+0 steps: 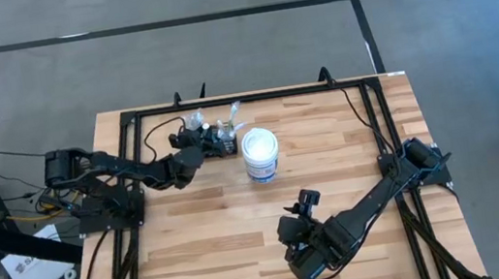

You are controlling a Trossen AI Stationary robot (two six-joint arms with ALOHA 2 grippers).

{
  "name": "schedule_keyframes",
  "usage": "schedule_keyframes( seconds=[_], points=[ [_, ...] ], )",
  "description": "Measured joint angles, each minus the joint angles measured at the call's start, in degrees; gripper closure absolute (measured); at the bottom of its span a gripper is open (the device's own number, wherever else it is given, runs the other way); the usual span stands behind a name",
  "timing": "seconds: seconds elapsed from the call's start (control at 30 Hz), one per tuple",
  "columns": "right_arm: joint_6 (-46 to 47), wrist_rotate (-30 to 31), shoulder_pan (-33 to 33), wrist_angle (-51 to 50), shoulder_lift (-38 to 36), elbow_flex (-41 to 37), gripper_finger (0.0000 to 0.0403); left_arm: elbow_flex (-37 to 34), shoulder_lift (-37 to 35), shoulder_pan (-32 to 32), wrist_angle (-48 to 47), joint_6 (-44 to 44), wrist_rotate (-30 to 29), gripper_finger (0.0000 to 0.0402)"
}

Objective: Pick & Place toothbrushing station
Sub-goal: Put the blue mouthwash into the mesh organizer

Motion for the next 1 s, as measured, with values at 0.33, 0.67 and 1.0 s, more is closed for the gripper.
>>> schedule_keyframes(
  seconds=[0.33,0.67,1.0],
  points=[
    [0.0,0.0,0.0,0.0,0.0,0.0,0.0235,-0.1,0.1,1.8,2.0,-0.3,1.5,0.0298],
    [0.0,0.0,0.0,0.2,0.0,0.0,0.0234,0.2,3.6,1.8,4.1,-1.7,2.1,0.0298],
    [-0.1,0.0,0.0,0.2,0.0,0.0,0.0235,0.1,5.4,1.2,4.5,-1.4,1.8,0.0298]
  ],
)
